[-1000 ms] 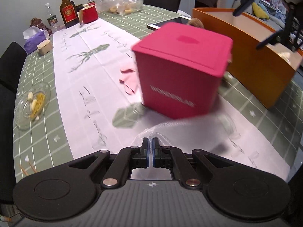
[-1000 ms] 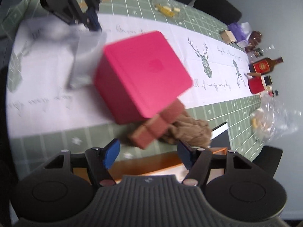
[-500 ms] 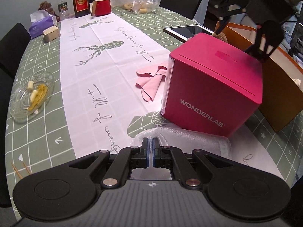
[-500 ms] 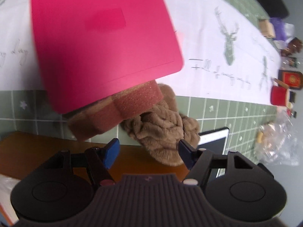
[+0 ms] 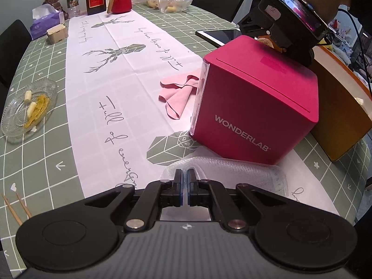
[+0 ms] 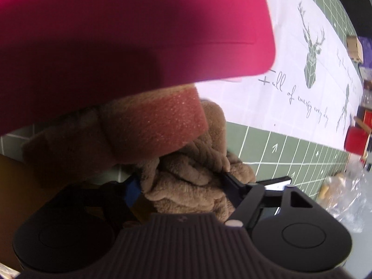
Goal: Organize soft objects
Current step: 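Grasp the knotted brown towel with the right tool, then lift the brown towel with the right tool while the left tool carries the mesh bag to the orange box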
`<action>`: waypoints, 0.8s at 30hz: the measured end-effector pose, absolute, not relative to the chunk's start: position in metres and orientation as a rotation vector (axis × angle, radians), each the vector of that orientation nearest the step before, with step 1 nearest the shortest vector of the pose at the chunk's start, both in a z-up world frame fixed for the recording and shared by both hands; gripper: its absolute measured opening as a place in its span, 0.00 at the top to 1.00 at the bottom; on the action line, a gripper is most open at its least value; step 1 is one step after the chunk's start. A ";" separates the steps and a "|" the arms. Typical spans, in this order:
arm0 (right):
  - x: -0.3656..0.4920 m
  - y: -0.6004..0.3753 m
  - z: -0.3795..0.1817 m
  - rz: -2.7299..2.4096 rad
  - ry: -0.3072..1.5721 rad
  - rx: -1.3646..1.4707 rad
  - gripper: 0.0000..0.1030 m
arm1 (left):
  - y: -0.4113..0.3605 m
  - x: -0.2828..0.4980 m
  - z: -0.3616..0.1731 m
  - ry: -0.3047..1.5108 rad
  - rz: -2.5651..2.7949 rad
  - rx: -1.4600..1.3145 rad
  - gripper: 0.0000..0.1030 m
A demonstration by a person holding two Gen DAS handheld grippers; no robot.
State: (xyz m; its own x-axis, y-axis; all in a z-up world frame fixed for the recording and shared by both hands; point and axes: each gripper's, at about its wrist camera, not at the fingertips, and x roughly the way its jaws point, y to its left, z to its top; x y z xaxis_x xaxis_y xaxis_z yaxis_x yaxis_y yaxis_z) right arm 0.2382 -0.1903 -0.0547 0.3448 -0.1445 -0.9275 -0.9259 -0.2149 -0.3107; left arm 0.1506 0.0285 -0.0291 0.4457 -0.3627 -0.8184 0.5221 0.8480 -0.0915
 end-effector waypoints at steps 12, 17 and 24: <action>0.256 -0.168 0.003 0.935 0.945 -1.566 0.78 | 0.037 0.159 -0.019 0.912 -0.526 0.143 0.97; 0.258 -0.143 0.027 0.920 0.857 -1.545 0.78 | 0.045 0.160 -0.016 0.913 -0.517 0.127 0.97; 0.255 -0.088 0.043 0.984 0.777 -1.560 0.78 | 0.054 0.153 -0.011 0.955 -0.520 0.135 0.97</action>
